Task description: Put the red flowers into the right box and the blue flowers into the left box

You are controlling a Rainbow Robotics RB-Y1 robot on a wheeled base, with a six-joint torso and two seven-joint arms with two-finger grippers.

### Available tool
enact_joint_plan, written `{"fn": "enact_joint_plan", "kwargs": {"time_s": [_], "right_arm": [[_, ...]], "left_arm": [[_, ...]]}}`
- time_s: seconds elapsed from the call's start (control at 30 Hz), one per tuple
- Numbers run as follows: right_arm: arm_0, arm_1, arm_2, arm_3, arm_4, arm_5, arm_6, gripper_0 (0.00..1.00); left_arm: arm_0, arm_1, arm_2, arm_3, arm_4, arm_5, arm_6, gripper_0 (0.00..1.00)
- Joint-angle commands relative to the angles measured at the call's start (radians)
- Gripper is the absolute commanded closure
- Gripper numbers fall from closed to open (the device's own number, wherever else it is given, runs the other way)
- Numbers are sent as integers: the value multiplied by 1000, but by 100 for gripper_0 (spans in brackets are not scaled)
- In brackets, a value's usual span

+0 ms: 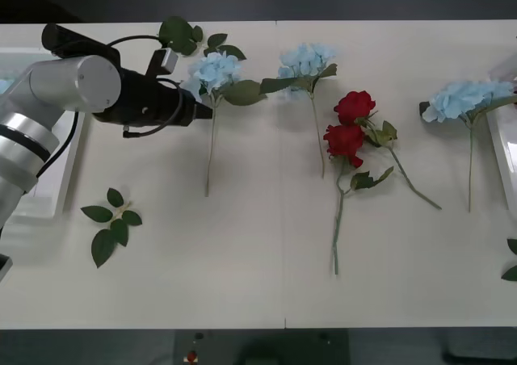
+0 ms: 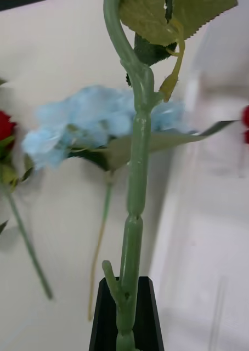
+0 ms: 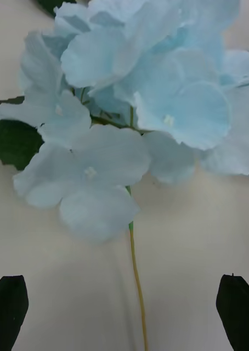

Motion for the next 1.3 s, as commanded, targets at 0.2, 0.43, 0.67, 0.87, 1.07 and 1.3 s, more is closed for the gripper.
{"fn": "enact_joint_plan", "kwargs": {"time_s": [0.2, 0.43, 0.67, 0.87, 1.07, 1.3], "right_arm": [[-24, -2, -43, 100, 125, -257, 20, 100], [-11, 67, -45, 111, 219, -475, 2, 100], [4, 116, -43, 138, 296, -592, -4, 98], [2, 116, -43, 138, 372, -564, 10, 21], [2, 113, -43, 129, 320, -481, 27, 0], [-25, 81, -36, 88, 280, -316, 14, 0]], "left_arm": [[-43, -96, 13, -24, -335, -4, 193, 0], [-41, -162, 14, -18, -479, -30, 228, 0], [-43, -219, 13, 62, -507, -171, 210, 0], [-43, -231, 0, 108, -514, -199, 167, 0], [-43, -231, -18, 134, -523, -208, 165, 0], [-43, -242, -21, 166, -526, -233, 159, 0]]}}
